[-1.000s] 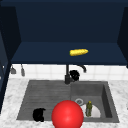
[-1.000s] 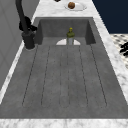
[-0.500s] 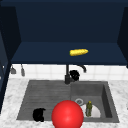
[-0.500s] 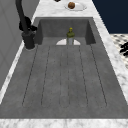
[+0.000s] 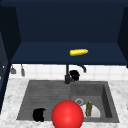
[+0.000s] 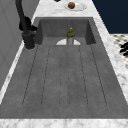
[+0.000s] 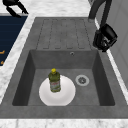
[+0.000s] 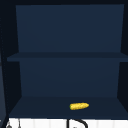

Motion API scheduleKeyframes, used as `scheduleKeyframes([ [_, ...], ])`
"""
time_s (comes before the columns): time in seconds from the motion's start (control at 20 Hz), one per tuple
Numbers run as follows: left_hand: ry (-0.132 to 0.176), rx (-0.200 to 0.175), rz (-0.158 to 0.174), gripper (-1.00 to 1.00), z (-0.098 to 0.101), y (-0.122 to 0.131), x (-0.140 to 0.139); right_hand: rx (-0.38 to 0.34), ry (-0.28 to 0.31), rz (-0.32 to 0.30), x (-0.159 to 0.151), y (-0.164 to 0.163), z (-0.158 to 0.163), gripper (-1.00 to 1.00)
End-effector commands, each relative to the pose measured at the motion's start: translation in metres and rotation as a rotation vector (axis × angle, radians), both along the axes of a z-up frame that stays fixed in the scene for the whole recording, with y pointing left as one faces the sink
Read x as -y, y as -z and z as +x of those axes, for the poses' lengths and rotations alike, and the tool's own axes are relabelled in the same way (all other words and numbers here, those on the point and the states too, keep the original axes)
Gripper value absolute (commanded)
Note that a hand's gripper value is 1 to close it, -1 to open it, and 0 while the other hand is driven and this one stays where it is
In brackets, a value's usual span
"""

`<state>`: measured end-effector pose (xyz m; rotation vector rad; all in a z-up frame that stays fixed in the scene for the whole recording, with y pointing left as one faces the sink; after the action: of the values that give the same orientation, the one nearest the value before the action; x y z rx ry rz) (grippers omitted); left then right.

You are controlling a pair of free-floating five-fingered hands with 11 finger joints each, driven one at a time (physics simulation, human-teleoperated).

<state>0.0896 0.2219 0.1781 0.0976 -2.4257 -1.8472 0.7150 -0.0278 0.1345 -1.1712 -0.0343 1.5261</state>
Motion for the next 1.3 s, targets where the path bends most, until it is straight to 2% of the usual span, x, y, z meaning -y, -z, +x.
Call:
scheduleKeyframes([
  [0.0, 0.000, 0.000, 0.000, 0.00, 0.000, 0.000, 0.000, 0.000, 0.000, 0.000, -0.031, 0.014, 0.006, 1.00],
  [0.2, 0.000, 0.000, 0.000, 0.00, 0.000, 0.000, 0.000, 0.000, 0.000, 0.001, -0.031, 0.010, 0.006, 1.00],
  [0.3, 0.000, 0.000, 0.000, 0.00, 0.000, 0.000, 0.000, -0.005, 0.000, 0.045, -0.021, 0.006, 0.000, 1.00],
  [0.4, 0.000, 0.000, 0.000, 0.00, 0.000, 0.000, 0.000, -0.013, 0.002, 0.059, -0.010, 0.006, 0.000, 1.00],
  [0.45, 0.000, 0.000, 0.000, 0.00, 0.000, 0.000, 0.000, -0.010, 0.007, 0.067, -0.003, 0.002, 0.003, -1.00],
  [0.5, 0.000, 0.000, 0.000, 0.00, 0.000, 0.000, 0.000, -0.016, 0.008, 0.048, 0.001, -0.001, 0.000, -1.00],
  [0.7, 0.000, 0.000, 0.000, 0.00, 0.000, 0.000, 0.000, -0.015, 0.029, 0.089, 0.003, -0.025, -0.006, -1.00],
  [0.9, 0.000, 0.000, 0.000, 0.00, 0.000, 0.000, 0.000, -0.029, 0.014, 0.144, 0.001, -0.046, -0.006, -1.00],
  [1.25, 0.000, 0.000, 0.000, 0.00, 0.000, 0.000, 0.000, -0.056, 0.003, 0.264, 0.012, -0.060, -0.009, -1.00],
])
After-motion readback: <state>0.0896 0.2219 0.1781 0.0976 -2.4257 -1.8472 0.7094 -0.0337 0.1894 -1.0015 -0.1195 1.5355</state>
